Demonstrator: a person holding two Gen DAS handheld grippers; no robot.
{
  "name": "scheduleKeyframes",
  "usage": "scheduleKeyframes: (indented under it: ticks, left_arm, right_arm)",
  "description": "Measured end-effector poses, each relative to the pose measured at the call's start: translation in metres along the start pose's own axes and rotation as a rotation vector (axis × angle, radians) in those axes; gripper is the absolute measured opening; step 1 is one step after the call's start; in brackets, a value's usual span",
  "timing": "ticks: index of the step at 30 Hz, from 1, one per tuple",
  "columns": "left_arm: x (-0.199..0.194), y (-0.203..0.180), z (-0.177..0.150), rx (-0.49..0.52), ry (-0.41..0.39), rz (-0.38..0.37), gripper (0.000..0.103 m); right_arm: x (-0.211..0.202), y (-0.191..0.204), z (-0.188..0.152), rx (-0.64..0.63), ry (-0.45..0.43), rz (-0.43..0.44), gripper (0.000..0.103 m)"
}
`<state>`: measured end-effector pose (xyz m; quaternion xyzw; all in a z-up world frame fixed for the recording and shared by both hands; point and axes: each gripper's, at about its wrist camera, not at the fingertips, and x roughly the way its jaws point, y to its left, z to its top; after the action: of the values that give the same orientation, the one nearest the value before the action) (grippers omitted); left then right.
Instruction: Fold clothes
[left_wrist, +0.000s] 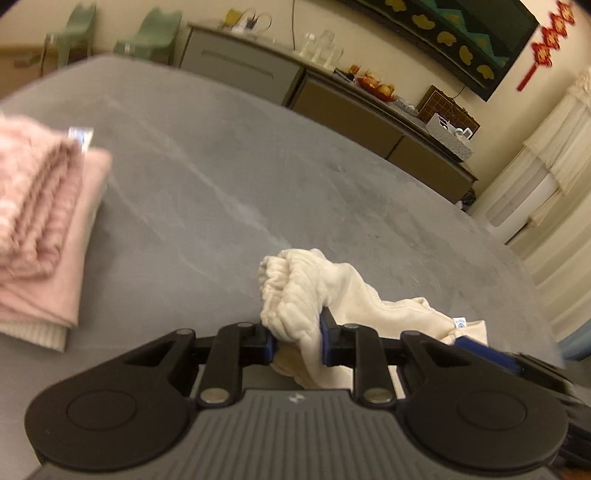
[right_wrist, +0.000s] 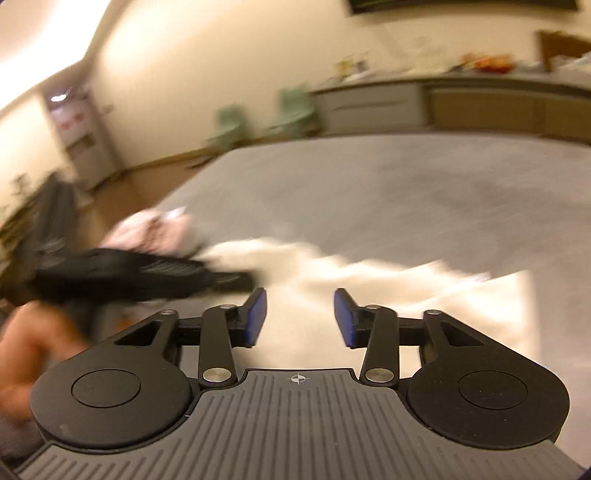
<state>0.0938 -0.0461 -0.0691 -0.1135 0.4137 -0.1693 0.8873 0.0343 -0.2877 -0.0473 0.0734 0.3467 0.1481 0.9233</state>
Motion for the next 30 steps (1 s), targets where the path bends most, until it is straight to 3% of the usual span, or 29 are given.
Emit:
scheduleKeyframes:
  ticks: [1, 3, 4, 6, 7, 9, 10, 12, 14, 17, 23, 25, 28, 30]
  left_arm:
    - [0.001, -0.003, -0.001, 0.008, -0.004, 0.008, 0.022]
    - [-0.003, -0.022, -0.003, 0.067, -0.035, 0.051, 0.022]
    - [-0.005, -0.034, -0.005, 0.099, -0.055, 0.066, 0.022]
    - [-0.009, -0.066, -0.008, 0.187, -0.104, 0.057, 0.022]
    - [-0.01, -0.083, -0.009, 0.233, -0.124, 0.034, 0.023]
    - [-0.003, -0.117, -0.016, 0.312, -0.08, -0.115, 0.034]
    - [0.001, -0.131, -0.019, 0.347, -0.052, -0.185, 0.034]
    - [0.006, -0.143, -0.026, 0.347, -0.039, -0.248, 0.045]
    - [0.011, -0.134, -0.024, 0.312, -0.022, -0.247, 0.045]
    - [0.017, -0.122, -0.02, 0.258, 0.004, -0.244, 0.045]
    - [0.029, -0.097, -0.012, 0.151, 0.056, -0.239, 0.046]
    - [0.033, -0.088, -0.01, 0.115, 0.073, -0.237, 0.046]
    - [0.038, -0.083, -0.01, 0.111, 0.08, -0.189, 0.046]
    - [0.037, -0.078, -0.01, 0.121, 0.08, -0.186, 0.051]
  right_arm:
    - [0.008, -0.005, -0.003, -0.012, 0.03, -0.054, 0.027]
    - [0.018, -0.013, -0.011, -0.033, 0.024, -0.071, 0.024]
    - [0.018, -0.02, -0.011, 0.011, 0.022, -0.054, 0.022]
    - [0.007, -0.051, -0.006, 0.263, 0.005, 0.031, 0.023]
    - [-0.003, -0.07, -0.006, 0.392, -0.029, 0.067, 0.027]
    - [-0.021, -0.104, -0.011, 0.594, -0.089, 0.099, 0.031]
    - [-0.029, -0.117, -0.017, 0.654, -0.107, 0.104, 0.033]
    - [-0.046, -0.142, -0.029, 0.774, -0.142, 0.115, 0.037]
    - [-0.061, -0.161, -0.039, 0.85, -0.164, 0.116, 0.038]
    - [-0.075, -0.159, -0.039, 0.764, -0.158, 0.087, 0.043]
    - [-0.09, -0.106, -0.014, 0.331, -0.207, 0.011, 0.044]
    - [-0.077, -0.091, -0.006, 0.227, -0.166, 0.019, 0.039]
    - [-0.041, -0.077, -0.018, 0.112, -0.032, -0.09, 0.038]
    - [-0.037, -0.068, -0.019, 0.045, -0.032, -0.142, 0.039]
